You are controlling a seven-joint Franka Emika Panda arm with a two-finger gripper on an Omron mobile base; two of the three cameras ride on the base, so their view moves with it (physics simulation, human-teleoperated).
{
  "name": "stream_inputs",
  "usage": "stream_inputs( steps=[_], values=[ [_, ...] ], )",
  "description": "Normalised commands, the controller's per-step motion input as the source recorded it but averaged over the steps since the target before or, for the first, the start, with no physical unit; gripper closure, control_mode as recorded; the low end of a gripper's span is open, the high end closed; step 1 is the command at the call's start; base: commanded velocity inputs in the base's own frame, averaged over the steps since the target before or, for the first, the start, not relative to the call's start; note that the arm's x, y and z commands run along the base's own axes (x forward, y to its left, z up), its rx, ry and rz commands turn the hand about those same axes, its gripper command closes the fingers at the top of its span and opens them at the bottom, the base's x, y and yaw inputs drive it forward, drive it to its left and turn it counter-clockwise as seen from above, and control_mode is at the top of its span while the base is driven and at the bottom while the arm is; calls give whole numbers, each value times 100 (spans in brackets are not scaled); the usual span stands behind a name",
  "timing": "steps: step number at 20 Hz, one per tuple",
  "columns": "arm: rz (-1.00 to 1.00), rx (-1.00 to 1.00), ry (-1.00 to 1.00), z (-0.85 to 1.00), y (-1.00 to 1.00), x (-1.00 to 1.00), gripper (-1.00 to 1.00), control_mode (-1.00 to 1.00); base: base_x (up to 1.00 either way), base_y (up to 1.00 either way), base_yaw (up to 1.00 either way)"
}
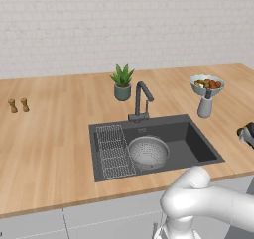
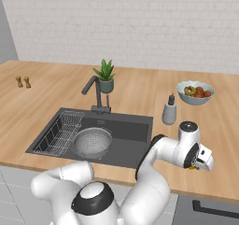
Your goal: Put the colander in the sink, put the mango, tangerine in the colander, and turn on the sink faucet and pour water over the colander.
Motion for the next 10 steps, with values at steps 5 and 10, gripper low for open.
stream_inputs(
  steps=[5, 10],
  values=[
    [19, 4, -2, 48, 83, -2, 100, -100, 0, 0, 0],
    [22, 0, -1, 15, 100, 24, 100, -100, 0, 0, 0]
  ],
)
